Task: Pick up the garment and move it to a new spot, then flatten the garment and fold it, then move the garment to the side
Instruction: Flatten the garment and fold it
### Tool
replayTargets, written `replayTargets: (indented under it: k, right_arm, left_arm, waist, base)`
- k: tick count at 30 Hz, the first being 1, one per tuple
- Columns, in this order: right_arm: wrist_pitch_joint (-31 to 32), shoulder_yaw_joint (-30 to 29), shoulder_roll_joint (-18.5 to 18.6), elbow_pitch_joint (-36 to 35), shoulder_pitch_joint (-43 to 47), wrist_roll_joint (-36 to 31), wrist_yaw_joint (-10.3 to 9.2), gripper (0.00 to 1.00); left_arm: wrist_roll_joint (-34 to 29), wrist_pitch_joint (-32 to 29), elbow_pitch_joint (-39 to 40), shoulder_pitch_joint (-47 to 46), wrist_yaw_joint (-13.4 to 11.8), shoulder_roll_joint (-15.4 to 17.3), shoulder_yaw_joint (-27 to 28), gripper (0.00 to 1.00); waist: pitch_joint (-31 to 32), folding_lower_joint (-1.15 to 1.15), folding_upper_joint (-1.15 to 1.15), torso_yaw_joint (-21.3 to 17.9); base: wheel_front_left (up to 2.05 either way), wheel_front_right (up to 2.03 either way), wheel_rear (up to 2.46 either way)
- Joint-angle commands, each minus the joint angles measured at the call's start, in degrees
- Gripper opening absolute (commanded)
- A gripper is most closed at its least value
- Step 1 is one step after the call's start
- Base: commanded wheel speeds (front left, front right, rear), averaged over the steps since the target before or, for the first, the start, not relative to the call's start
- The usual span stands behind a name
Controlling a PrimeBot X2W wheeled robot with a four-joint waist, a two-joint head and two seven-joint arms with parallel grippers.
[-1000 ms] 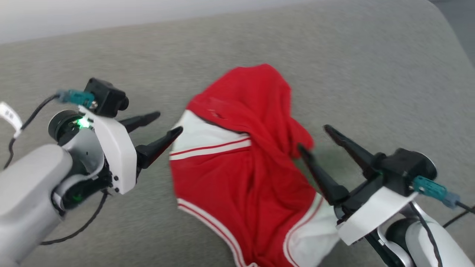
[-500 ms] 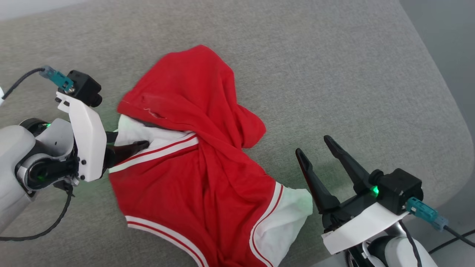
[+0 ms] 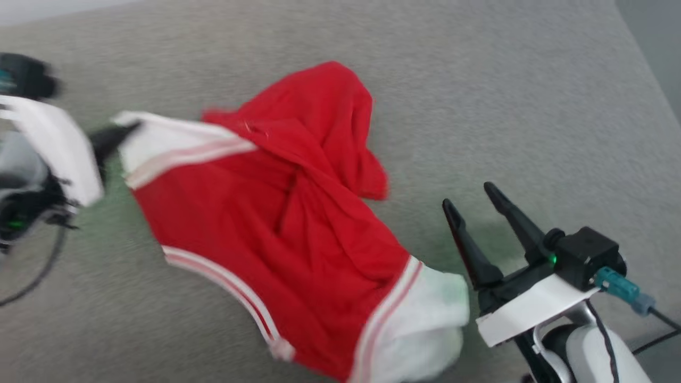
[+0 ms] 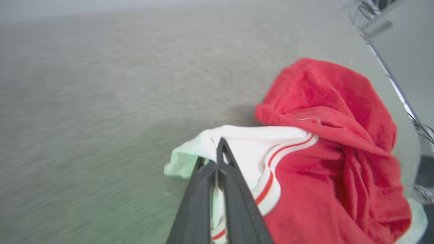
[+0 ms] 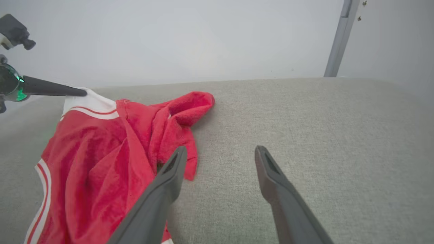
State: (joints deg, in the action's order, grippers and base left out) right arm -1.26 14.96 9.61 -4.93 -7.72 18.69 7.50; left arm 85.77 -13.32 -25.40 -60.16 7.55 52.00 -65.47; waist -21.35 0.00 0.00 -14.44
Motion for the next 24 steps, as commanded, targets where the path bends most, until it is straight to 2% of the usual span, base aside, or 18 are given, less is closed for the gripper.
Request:
replayTargets:
  k: [1, 6, 9, 15, 16, 17, 18, 19, 24]
  right_arm:
    - [0.80, -0.15, 0.30, 0.22, -0.85, 0.11, -0.02, 1.00]
    - [2.73, -1.61, 1.48, 0.51, -1.27, 0.31, -0.02, 1.00]
    - [3.48, -1.93, 1.87, 0.51, -1.46, 0.51, -0.02, 1.00]
    - [5.86, -2.75, 3.04, 0.05, -1.02, 1.03, -0.02, 1.00]
    - [6.27, -2.57, 3.27, -0.09, -0.95, 1.13, -0.02, 1.00]
    - [6.89, -2.42, 3.56, -0.20, -0.90, 1.27, -0.02, 1.00]
    - [7.32, -2.25, 3.89, -0.31, -0.89, 1.43, -0.02, 1.00]
    - [7.97, -2.02, 4.33, -0.38, -0.92, 1.44, -0.02, 1.00]
    - [13.52, -0.10, 7.01, 0.10, -1.34, 2.01, -0.03, 1.00]
  left_arm:
    - [1.15, 2.56, -3.10, 0.87, -0.13, 0.50, 1.02, 0.00]
    - [3.04, 8.39, -12.32, 3.87, -0.13, 0.46, 2.85, 0.00]
    - [3.87, 10.56, -16.24, 5.73, -0.13, 0.37, 3.36, 0.00]
    - [4.07, 14.93, -24.16, 10.15, -0.13, -3.15, 2.86, 0.00]
    - [3.77, 15.53, -24.55, 10.51, -0.13, -3.66, 2.69, 0.06]
    - [3.42, 16.24, -24.75, 10.83, -0.13, -4.15, 2.52, 0.38]
    - [3.13, 17.00, -25.03, 11.12, -0.13, -4.57, 2.38, 0.85]
    - [2.43, 17.89, -25.07, 11.20, -0.13, -4.90, 2.09, 1.00]
    - [-1.69, 25.20, -23.57, 11.41, -0.13, -5.19, 0.87, 1.00]
  waist:
    - [2.31, 0.00, 0.00, 3.38]
    - [4.80, 0.00, 0.00, 7.62]
    - [5.66, 0.00, 0.00, 8.83]
    - [7.60, 0.00, 0.00, 11.73]
    - [7.81, 0.00, 0.00, 12.05]
    - [8.01, 0.00, 0.00, 12.32]
    - [8.19, 0.00, 0.00, 12.53]
    - [8.34, 0.00, 0.00, 12.71]
    - [9.20, 0.00, 0.00, 13.42]
  base:
    - [0.00, 0.00, 0.00]
    - [0.00, 0.00, 0.00]
    - [0.00, 0.00, 0.00]
    - [0.00, 0.00, 0.00]
    - [0.00, 0.00, 0.00]
    - [0.00, 0.00, 0.00]
    - [0.00, 0.00, 0.00]
    - [0.00, 0.00, 0.00]
    - [0.00, 0.00, 0.00]
